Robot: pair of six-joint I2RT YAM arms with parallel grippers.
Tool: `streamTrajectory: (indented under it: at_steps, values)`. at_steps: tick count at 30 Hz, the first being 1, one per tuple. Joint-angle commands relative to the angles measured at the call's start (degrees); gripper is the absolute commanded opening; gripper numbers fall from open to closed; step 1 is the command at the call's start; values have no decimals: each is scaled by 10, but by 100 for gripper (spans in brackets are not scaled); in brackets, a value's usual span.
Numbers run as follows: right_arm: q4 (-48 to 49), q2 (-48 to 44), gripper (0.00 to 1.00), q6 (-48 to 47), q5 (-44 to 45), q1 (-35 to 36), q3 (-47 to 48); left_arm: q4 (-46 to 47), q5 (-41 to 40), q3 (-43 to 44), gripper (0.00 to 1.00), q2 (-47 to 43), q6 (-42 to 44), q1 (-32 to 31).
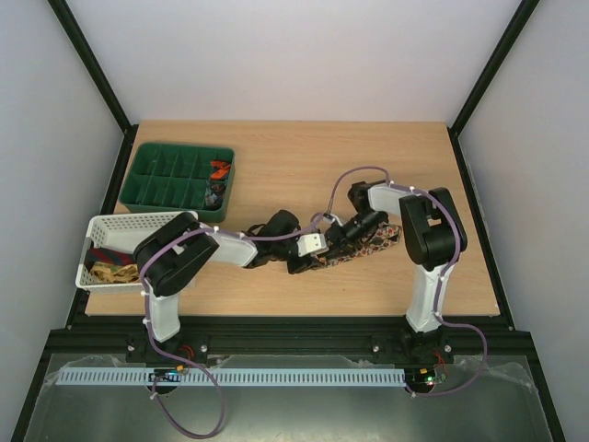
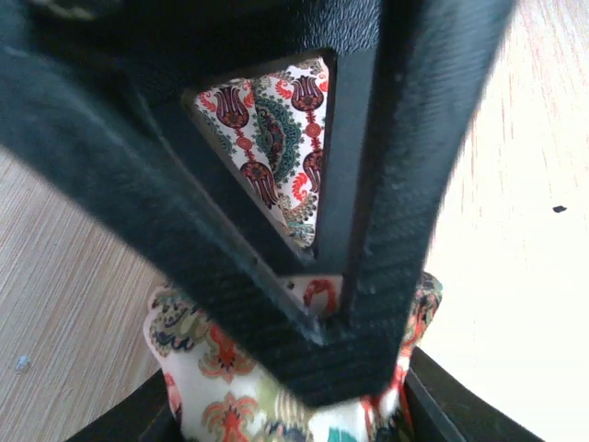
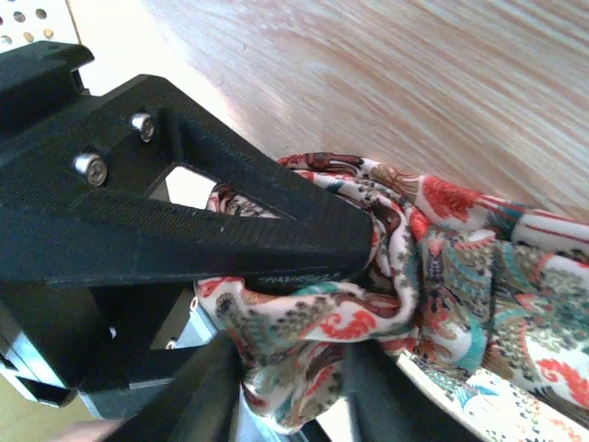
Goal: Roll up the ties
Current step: Roll the tie at the center of the board.
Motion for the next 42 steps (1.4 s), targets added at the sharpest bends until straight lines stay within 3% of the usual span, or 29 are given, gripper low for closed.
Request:
streamTrajectory:
  at_steps: [1,4,10,17,28,35,37,42]
  values:
    - [-10,24,20,-2,38,5,21,-68,-10,4,43,22,-8,3]
    - [-7,40,2,-8,78,-5,28,-59,-3,-1,52,12,-12,5]
    - [-14,91,1,-35,130,-40,24,3,13,-16,73,-14,-23,7]
    - [-7,116,1,-34,149,-77,14,56,9,-23,79,-19,-48,6]
    - [47,106,1,37,77,-23,-46,100,8,-80,80,-46,-16,11]
    - [45,109,1,38,80,-22,-40,78,11,-32,78,-14,42,-1]
    - [45,109,1,38,79,-22,-38,70,6,-12,74,-1,48,-5]
    - [34,98,1,30,82,-22,-29,4,0,32,54,32,47,-8]
